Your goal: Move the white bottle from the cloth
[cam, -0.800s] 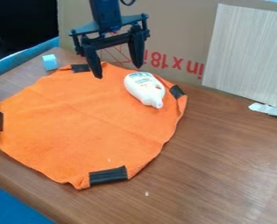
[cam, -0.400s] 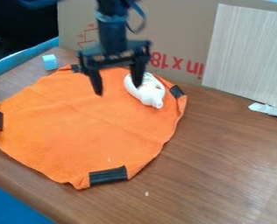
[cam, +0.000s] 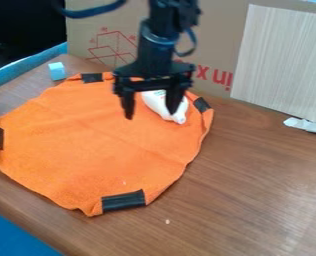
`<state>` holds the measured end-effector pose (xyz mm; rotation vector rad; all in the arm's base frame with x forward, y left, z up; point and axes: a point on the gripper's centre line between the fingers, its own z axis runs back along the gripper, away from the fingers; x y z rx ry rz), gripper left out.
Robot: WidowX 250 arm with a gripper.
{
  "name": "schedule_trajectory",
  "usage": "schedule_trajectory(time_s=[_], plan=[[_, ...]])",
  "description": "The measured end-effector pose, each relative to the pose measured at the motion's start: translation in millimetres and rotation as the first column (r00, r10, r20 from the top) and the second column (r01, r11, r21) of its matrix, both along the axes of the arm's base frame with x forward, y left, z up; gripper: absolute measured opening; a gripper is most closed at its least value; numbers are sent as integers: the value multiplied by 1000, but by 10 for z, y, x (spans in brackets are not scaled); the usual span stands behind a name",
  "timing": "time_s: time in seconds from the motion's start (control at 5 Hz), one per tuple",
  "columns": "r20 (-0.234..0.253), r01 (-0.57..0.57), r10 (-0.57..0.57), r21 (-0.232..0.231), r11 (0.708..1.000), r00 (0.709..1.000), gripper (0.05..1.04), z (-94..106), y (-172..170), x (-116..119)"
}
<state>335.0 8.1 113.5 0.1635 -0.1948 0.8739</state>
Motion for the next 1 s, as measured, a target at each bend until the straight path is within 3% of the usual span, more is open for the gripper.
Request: schedule_trajectory(time_s=[0.2,0.4,0.6,0.8,1.0], plan=[[17,-43,43,30,999,999,1001,-41,-49,91],[63,-53,51,34,998,997,1001,-51,-101,162],[79,-54,60,-70,996,995,1001,-33,-148,276],[125,-44,70,-203,978,990,1001,-22,-6,380],[157,-3,41,-238,971,987,1001,-32,-59,448]])
